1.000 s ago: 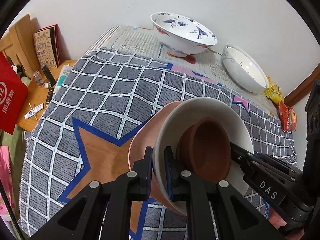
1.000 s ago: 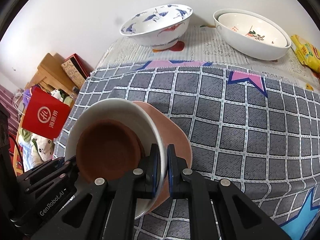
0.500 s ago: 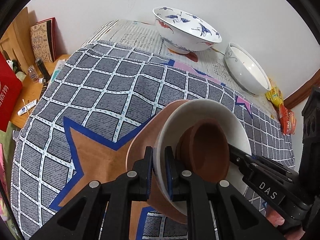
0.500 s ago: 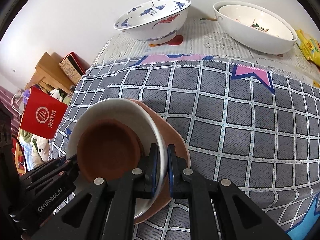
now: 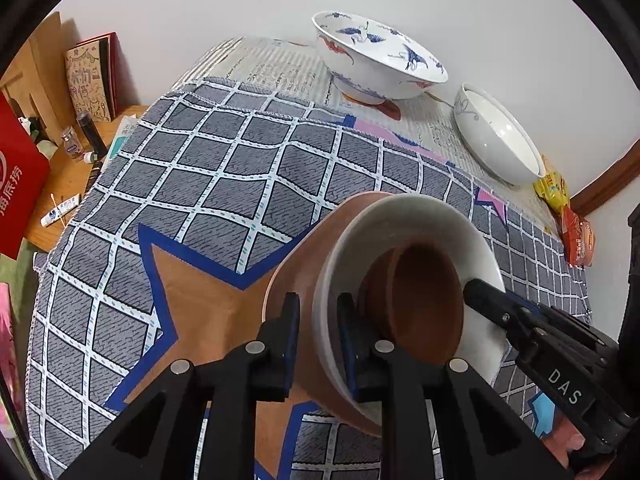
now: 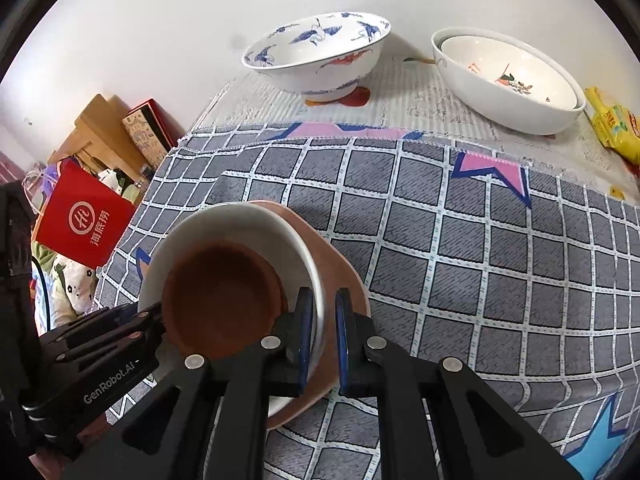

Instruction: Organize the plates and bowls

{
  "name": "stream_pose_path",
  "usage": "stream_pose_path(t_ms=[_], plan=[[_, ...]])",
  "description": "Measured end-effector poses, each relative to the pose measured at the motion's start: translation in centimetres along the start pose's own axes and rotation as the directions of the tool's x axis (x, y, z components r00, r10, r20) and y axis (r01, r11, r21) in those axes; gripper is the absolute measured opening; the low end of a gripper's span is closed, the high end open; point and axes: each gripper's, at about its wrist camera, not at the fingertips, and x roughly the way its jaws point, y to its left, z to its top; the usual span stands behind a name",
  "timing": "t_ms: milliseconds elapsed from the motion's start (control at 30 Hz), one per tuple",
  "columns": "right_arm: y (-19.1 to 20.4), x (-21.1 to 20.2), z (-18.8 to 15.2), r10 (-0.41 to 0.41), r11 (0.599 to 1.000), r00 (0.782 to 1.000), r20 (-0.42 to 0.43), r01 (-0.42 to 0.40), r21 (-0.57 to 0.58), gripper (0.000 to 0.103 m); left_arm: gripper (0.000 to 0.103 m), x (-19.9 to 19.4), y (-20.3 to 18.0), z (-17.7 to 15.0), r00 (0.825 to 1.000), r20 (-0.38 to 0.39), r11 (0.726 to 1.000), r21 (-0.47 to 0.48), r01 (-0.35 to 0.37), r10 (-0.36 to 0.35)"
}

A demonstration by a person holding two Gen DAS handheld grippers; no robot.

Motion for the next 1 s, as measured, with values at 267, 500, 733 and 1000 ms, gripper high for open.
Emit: stream_pose_path(t_ms=[267, 500, 733, 1000], plan=[[0.1, -1.0, -0.8, 0.016, 1.000, 1.000, -0.004, -0.016, 0.000, 0.010, 0.022, -2.5, 0.2, -0.4, 0.999, 0.049, 1.000, 0.004, -0.022, 0.022], [0.0, -4.0, -2.3, 0.055, 0.998, 0.998, 0.014, -0.055, 0.007, 0.010, 0.022, -5.4, -0.1, -1.9, 0.996, 0.084, 1.000, 0.009, -0.025, 0.024], [-0.6, -10.5, -5.0, 0.021, 1.000, 0.992, 0.124, -0.019, -0.018, 0.021, 0.033, -9.6, -2.0, -4.3, 0.989, 0.148, 0.998, 0.058, -0.023, 0.014], [-3.0, -18.2, -9.6, -0.133, 0.991, 0.953, 0.272, 0.132, 0.022, 0.051, 0.053, -14.6, -6.9, -8.9, 0.966, 0.260, 0.989, 0.141, -0.055, 0.017]])
